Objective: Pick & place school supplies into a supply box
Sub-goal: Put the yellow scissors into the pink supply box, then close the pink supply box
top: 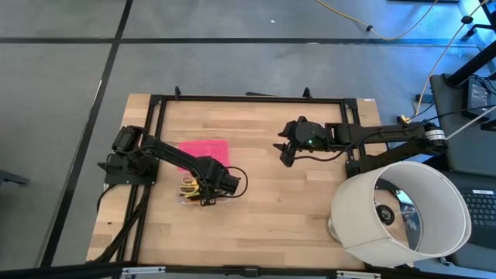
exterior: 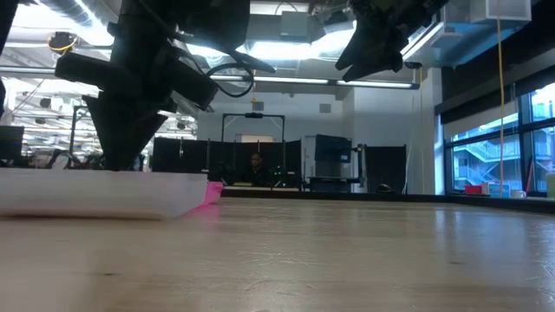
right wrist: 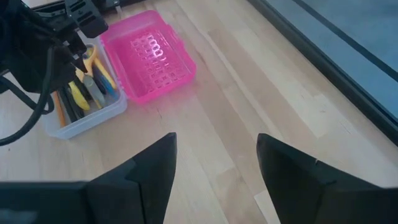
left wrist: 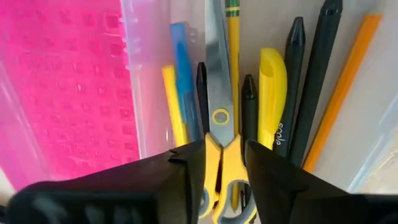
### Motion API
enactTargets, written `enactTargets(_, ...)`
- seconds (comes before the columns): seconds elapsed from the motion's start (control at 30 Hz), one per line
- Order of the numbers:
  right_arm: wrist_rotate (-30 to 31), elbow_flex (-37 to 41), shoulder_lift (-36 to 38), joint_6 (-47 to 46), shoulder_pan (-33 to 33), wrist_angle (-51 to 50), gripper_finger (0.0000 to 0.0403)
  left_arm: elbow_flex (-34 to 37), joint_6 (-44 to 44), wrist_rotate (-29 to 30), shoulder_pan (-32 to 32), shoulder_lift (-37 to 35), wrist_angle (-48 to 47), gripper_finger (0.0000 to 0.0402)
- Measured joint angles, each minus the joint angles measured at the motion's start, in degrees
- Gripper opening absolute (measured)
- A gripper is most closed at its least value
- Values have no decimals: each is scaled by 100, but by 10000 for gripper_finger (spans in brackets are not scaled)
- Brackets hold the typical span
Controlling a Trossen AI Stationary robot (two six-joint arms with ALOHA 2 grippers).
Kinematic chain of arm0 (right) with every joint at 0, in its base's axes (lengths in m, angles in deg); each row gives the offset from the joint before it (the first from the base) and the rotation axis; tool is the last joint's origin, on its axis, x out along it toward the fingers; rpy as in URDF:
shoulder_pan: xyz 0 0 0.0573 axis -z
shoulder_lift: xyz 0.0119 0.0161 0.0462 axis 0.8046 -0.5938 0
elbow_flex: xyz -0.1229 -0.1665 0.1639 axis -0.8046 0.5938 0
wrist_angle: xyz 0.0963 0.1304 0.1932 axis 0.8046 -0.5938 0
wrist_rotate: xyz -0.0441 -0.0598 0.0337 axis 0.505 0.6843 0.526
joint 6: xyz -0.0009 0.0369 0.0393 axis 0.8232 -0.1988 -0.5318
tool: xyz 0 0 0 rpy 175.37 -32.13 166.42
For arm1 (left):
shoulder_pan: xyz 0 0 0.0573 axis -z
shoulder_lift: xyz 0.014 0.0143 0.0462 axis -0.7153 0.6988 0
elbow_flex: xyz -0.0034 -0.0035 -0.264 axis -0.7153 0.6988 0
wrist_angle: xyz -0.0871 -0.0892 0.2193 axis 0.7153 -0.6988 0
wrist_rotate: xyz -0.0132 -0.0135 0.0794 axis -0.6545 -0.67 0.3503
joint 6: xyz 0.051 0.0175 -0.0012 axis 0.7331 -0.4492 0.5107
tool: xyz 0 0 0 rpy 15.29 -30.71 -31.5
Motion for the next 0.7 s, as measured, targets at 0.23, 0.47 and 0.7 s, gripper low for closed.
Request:
enactTargets(0.23,-69,0,0,-4,0,-20,225,-142,-70,84,-28,-152,-680,126)
enactTargets(0.47,-205,0,-2,-19,-2,-30,225,-166,-752,1441,-37,-661,-1336,126)
enactTargets(0.7,-962,0,-2,-130,-3,51,225,-170,-441,1299,-327,-1253,-1212,130)
